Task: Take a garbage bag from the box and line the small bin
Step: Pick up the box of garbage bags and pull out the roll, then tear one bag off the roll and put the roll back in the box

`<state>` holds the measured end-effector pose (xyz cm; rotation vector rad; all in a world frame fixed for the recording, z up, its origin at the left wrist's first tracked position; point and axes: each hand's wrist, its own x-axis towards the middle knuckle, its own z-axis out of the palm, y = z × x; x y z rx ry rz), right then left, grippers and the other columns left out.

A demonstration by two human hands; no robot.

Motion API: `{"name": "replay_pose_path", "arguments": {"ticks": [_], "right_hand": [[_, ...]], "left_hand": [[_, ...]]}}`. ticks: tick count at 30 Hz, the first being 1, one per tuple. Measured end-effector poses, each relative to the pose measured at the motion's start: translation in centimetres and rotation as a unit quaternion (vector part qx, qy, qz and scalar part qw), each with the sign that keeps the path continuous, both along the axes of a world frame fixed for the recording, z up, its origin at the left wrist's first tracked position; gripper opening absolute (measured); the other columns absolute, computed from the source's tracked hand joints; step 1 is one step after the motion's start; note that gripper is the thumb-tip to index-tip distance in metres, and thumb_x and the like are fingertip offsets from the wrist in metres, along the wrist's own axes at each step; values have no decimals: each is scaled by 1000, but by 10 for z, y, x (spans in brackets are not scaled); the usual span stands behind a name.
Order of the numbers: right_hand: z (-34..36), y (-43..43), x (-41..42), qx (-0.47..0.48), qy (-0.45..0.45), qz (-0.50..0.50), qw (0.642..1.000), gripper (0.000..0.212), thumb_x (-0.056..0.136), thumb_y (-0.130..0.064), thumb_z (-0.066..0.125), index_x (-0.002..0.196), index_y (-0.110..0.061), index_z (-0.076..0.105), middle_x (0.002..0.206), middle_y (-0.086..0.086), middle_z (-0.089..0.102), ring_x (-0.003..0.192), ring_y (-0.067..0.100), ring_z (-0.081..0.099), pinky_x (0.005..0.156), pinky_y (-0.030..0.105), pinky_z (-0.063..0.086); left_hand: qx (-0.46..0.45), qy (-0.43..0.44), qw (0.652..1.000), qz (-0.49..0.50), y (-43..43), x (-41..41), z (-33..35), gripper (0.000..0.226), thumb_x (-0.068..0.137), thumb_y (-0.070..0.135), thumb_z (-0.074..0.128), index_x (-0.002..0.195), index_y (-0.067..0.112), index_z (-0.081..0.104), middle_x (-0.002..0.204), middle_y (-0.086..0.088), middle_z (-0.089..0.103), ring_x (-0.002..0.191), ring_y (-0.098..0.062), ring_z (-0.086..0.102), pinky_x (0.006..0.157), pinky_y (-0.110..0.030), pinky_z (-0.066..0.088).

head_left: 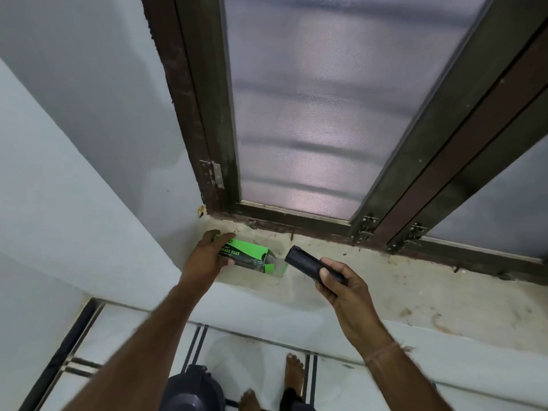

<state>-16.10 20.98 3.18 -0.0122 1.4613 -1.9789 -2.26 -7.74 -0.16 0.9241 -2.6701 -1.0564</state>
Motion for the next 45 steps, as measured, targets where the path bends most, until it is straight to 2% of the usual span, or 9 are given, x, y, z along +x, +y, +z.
{"name": "replay_pose_path", "arguments": {"ticks": [5, 8, 10, 12, 15, 27, 31, 37, 45], "right_hand": [[5, -21, 4, 17, 10, 17, 1000, 29, 94, 2, 67, 123, 1, 69, 122, 11, 70, 108, 21, 69, 90, 27, 62], [6, -32, 8, 20, 12, 16, 1000, 28, 94, 2, 67, 122, 2, 69, 123, 13, 70, 109, 22, 69, 89, 28, 61], [8, -40, 14, 11, 1, 12, 1000, 29, 94, 2, 67, 123, 2, 69, 122, 12, 71, 110, 23, 69, 90, 28, 61], [12, -47, 22, -3, -7, 14, 1000, 29, 94, 1, 68, 123, 1, 69, 120, 11, 73, 111, 23, 69, 92, 30, 60], [19, -56, 37, 0, 3, 41, 999, 30, 94, -5, 70, 123, -2, 69, 120, 11, 75, 113, 23, 70, 97, 35, 59], [39, -62, 60, 87, 101, 42, 990, 30, 96, -25, 72, 93, 5, 65, 94, 31, 67, 81, 25, 65, 74, 40, 57], [39, -65, 59, 122, 56, 10, 991, 29, 101, -29, 65, 93, -1, 65, 83, 11, 67, 80, 20, 61, 73, 33, 54], [40, -67, 55, 149, 9, -35, 988, 15, 106, -22, 58, 98, -9, 60, 85, 9, 69, 78, 21, 61, 71, 32, 51], [53, -61, 56, 114, 17, 14, 993, 34, 108, -39, 49, 103, -12, 70, 86, 4, 73, 80, 18, 71, 75, 34, 59]], "left_hand": [[-141, -29, 990, 0, 9, 8, 0, 93, 76, 10, 88, 157, 24, 43, 166, -17, 33, 151, -40, 34, 119, -52, 36], [-251, 28, 966, 64, 29, 15, 10, 93, 65, 22, 96, 146, 11, 52, 149, -20, 51, 135, -42, 50, 105, -56, 47], [-166, 131, 971, 108, 62, 14, 21, 66, 83, 30, 85, 139, 9, 56, 133, -14, 60, 121, -33, 57, 96, -47, 51], [89, 187, 969, 137, 96, 6, 35, 51, 97, 44, 64, 139, 16, 57, 127, -2, 63, 118, -22, 61, 96, -42, 55], [368, 228, 881, 189, 124, -7, 51, 46, 98, 54, 55, 131, 24, 63, 123, 5, 72, 117, -16, 68, 96, -41, 60], [497, 221, 834, 93, 132, 12, 57, 36, 105, 37, 52, 132, 18, 67, 118, -12, 77, 115, -27, 72, 90, -36, 61], [598, 206, 763, 132, 142, 10, 58, 52, 101, 57, 47, 134, 21, 65, 125, -13, 74, 118, -28, 71, 98, -50, 58], [593, 201, 766, 146, 138, 11, 62, 58, 95, 52, 63, 133, 10, 65, 124, -15, 76, 116, -31, 72, 90, -38, 61], [618, 205, 745, 147, 134, 19, 66, 69, 94, 61, 62, 136, 7, 64, 131, -17, 72, 124, -34, 68, 111, -54, 49]]}}
